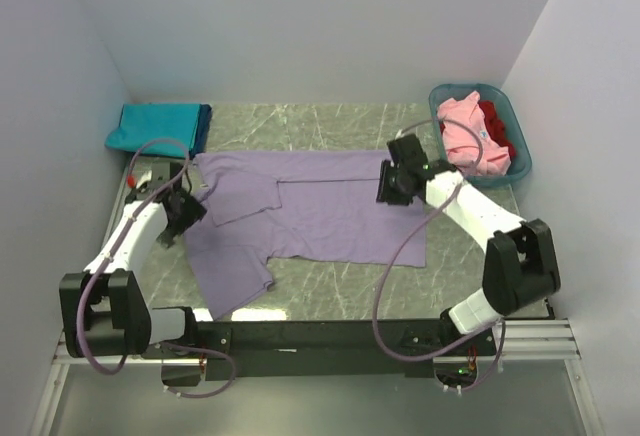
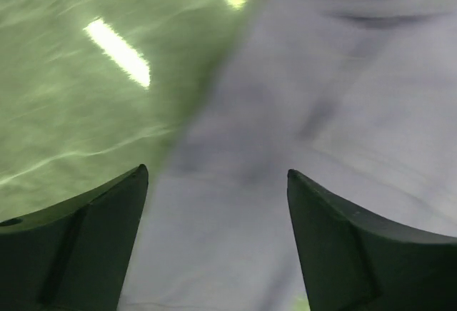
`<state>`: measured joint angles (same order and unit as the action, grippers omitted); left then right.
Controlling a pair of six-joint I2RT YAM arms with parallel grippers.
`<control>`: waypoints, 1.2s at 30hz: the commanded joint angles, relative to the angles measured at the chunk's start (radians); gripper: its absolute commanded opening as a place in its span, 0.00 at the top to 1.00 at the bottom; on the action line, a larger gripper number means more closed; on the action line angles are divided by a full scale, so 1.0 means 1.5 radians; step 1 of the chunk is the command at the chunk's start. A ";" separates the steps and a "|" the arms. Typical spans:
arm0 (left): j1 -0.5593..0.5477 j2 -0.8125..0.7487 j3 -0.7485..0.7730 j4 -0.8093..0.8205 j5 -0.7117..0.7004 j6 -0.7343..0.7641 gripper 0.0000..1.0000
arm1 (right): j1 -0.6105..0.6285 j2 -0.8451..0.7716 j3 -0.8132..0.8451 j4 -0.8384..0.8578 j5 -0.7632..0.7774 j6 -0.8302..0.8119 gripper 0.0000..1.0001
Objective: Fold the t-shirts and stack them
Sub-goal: Fold the tshirt
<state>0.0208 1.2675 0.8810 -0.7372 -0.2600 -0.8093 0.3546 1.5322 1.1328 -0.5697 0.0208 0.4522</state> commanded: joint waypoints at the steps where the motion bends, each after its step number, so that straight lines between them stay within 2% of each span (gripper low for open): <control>1: 0.045 -0.025 -0.060 0.038 0.000 -0.012 0.17 | 0.021 -0.073 -0.086 0.010 0.017 0.008 0.59; 3: 0.067 -0.016 -0.073 0.047 0.013 -0.010 0.23 | 0.023 -0.103 -0.122 0.019 0.010 0.012 0.59; 7: 0.079 0.025 -0.095 0.085 0.024 -0.004 0.27 | 0.023 -0.156 -0.185 0.021 0.023 0.010 0.59; 12: 0.079 0.088 -0.097 0.087 0.039 0.005 0.33 | 0.023 -0.184 -0.214 0.023 0.034 0.011 0.59; 19: 0.080 0.055 -0.118 0.074 0.055 0.001 0.41 | 0.022 -0.201 -0.226 0.015 0.060 0.008 0.59; 22: 0.079 0.041 -0.127 0.072 0.044 0.001 0.49 | 0.021 -0.199 -0.232 0.011 0.067 0.010 0.59; 27: 0.076 0.074 -0.126 0.070 0.047 0.003 0.57 | 0.013 -0.196 -0.237 -0.009 0.103 0.025 0.60; 36: 0.071 0.048 -0.118 0.056 0.026 0.001 0.99 | -0.082 -0.175 -0.284 -0.030 0.054 0.037 0.61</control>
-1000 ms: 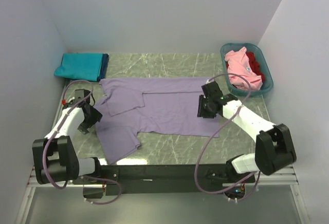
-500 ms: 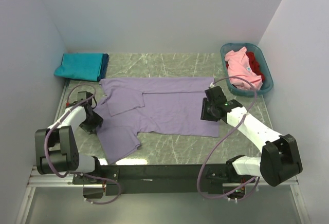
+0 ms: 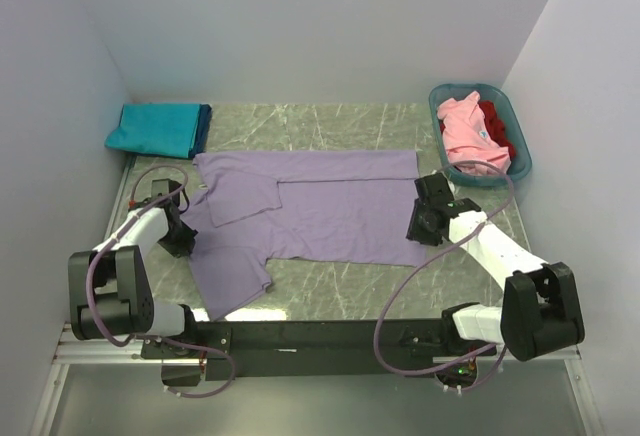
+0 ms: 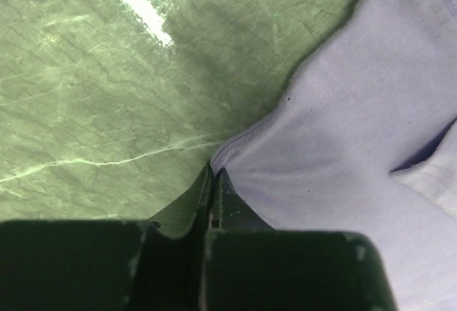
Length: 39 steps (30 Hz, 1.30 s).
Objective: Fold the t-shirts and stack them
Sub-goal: Fold the tshirt
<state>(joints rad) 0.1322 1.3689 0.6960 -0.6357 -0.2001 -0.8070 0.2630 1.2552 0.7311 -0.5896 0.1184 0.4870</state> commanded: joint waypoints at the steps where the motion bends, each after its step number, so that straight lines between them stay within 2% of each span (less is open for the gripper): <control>1: -0.003 -0.026 0.006 -0.013 -0.018 -0.001 0.99 | -0.024 0.012 -0.020 -0.016 -0.011 0.016 0.61; 9: -0.002 -0.061 0.005 -0.011 -0.017 0.003 0.99 | -0.096 0.010 -0.051 0.000 -0.037 0.028 0.61; 23: -0.003 -0.083 0.004 -0.009 -0.027 0.002 0.99 | -0.099 0.038 -0.046 -0.077 -0.053 0.072 0.59; 25: -0.003 -0.086 0.003 -0.006 -0.026 0.001 0.99 | -0.099 0.041 -0.046 -0.081 -0.051 0.078 0.55; 30: -0.003 -0.089 0.005 -0.005 -0.028 0.002 0.99 | -0.098 0.055 -0.056 -0.075 -0.062 0.092 0.55; 36: -0.003 -0.094 0.003 -0.001 -0.018 0.001 0.99 | -0.099 0.076 -0.072 -0.063 -0.077 0.098 0.55; 39: -0.002 -0.099 0.004 0.000 -0.010 0.001 0.99 | -0.100 0.085 -0.073 -0.067 -0.077 0.097 0.61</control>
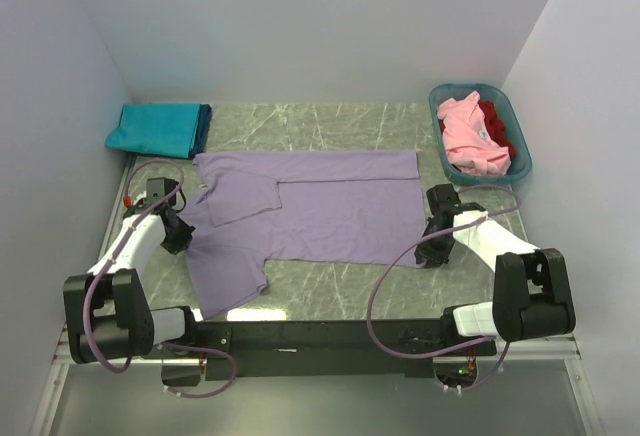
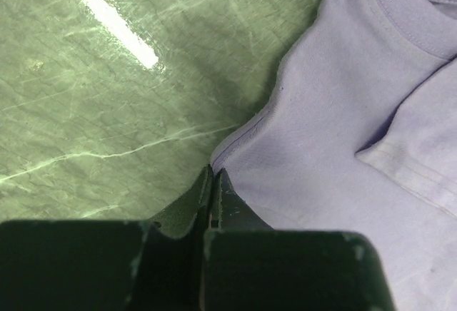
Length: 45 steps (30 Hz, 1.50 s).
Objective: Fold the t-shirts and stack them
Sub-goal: Fold the tshirt
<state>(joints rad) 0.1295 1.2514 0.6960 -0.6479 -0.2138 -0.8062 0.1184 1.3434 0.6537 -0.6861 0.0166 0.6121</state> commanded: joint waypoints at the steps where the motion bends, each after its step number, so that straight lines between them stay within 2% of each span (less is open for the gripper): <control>1: 0.000 -0.021 0.004 0.008 -0.001 -0.002 0.99 | -0.002 0.025 -0.022 -0.003 -0.010 0.016 0.70; 5: 0.007 -0.037 0.004 0.000 0.002 -0.013 0.99 | -0.001 0.015 -0.015 -0.020 -0.009 0.018 0.95; 7: 0.015 -0.039 0.014 -0.009 0.002 -0.010 0.99 | -0.002 0.006 -0.014 -0.025 -0.028 0.020 1.00; 14: 0.028 -0.094 0.045 -0.058 0.020 -0.005 0.99 | -0.009 -0.075 -0.003 -0.061 -0.023 0.034 1.00; 19: 0.038 -0.085 0.079 -0.068 0.033 0.001 0.99 | -0.035 -0.079 0.044 -0.066 -0.012 0.027 1.00; 31: 0.049 0.026 0.192 -0.062 0.062 0.013 0.99 | -0.052 0.013 0.223 -0.048 0.038 0.010 1.00; 35: 0.050 0.088 0.240 -0.052 0.086 0.004 0.99 | -0.052 0.077 0.283 -0.039 0.044 0.005 1.00; 38: 0.050 0.131 0.267 -0.036 0.123 -0.008 0.99 | -0.051 0.111 0.308 -0.029 0.054 -0.002 1.00; 45: 0.050 0.215 0.330 -0.029 0.125 -0.007 0.99 | -0.052 0.171 0.328 0.000 0.072 -0.009 1.00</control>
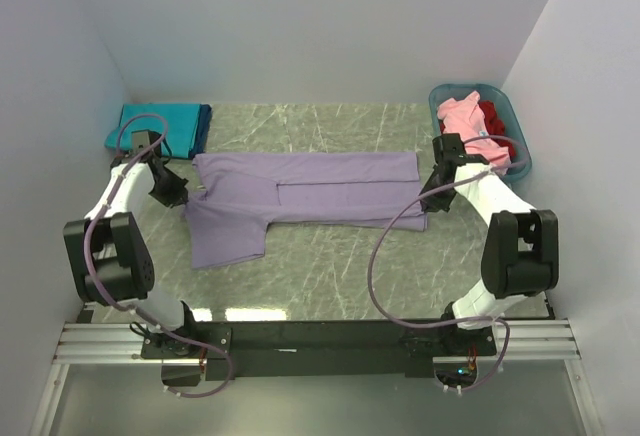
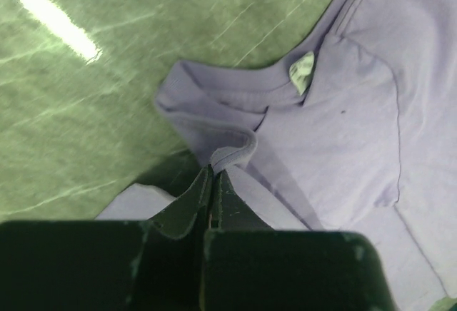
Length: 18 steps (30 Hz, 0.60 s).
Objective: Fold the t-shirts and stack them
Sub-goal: Fold the tshirt
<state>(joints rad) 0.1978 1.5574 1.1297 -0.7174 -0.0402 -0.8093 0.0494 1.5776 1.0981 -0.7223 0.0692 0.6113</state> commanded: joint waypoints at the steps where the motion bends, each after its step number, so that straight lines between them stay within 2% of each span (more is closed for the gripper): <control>1: 0.004 0.022 0.045 0.018 0.011 -0.006 0.99 | -0.006 0.020 0.034 0.026 0.040 -0.009 1.00; 11: 0.005 0.058 0.075 0.031 0.010 -0.014 0.99 | -0.006 0.079 0.096 0.038 0.051 -0.012 1.00; 18: 0.004 0.091 0.086 0.046 0.013 -0.009 0.99 | -0.006 0.109 0.094 0.066 0.046 -0.006 1.00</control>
<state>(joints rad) 0.1978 1.6741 1.2133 -0.6872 -0.0216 -0.8173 0.0494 1.7214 1.2129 -0.6651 0.0902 0.6048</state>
